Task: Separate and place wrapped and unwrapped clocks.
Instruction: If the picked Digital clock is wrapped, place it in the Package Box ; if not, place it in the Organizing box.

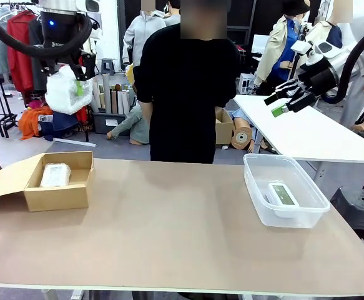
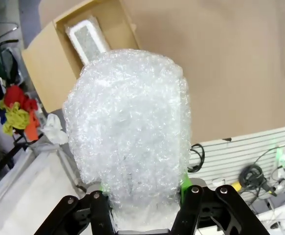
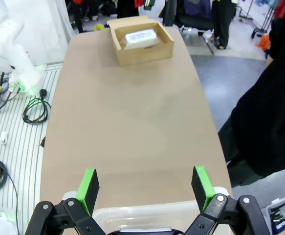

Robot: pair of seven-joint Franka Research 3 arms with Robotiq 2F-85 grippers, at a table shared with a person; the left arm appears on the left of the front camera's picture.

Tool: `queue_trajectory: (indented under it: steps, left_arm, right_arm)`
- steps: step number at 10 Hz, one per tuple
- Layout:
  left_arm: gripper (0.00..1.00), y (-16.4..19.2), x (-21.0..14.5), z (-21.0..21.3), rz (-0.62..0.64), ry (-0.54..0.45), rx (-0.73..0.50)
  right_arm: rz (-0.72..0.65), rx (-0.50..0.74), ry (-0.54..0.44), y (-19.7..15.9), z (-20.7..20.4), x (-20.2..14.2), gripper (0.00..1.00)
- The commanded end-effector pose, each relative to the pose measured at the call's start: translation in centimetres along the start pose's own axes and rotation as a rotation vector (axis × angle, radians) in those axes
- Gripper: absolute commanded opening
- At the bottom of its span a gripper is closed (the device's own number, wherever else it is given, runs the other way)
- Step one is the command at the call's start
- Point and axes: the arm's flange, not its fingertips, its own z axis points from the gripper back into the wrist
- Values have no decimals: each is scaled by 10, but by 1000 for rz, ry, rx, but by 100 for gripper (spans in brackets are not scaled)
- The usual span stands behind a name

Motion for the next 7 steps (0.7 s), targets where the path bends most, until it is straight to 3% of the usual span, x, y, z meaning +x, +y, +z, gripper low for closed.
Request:
queue_trajectory:
  steps: [1, 3, 4, 7]
  left_arm:
    - [0, 3, -4, 11, -24, 6, -3]
    - [0, -1, -3, 5, -7, 7, 1]
    - [0, 0, 7, -14, 93, -22, -51]
    - [0, 12, 15, -82, 194, -99, -60]
  right_arm:
    - [5, -1, 6, 1, 1, 1, 100]
    - [5, -1, 6, 1, 1, 1, 100]
    - [5, -1, 6, 1, 1, 1, 100]
    - [5, -1, 6, 1, 1, 1, 100]
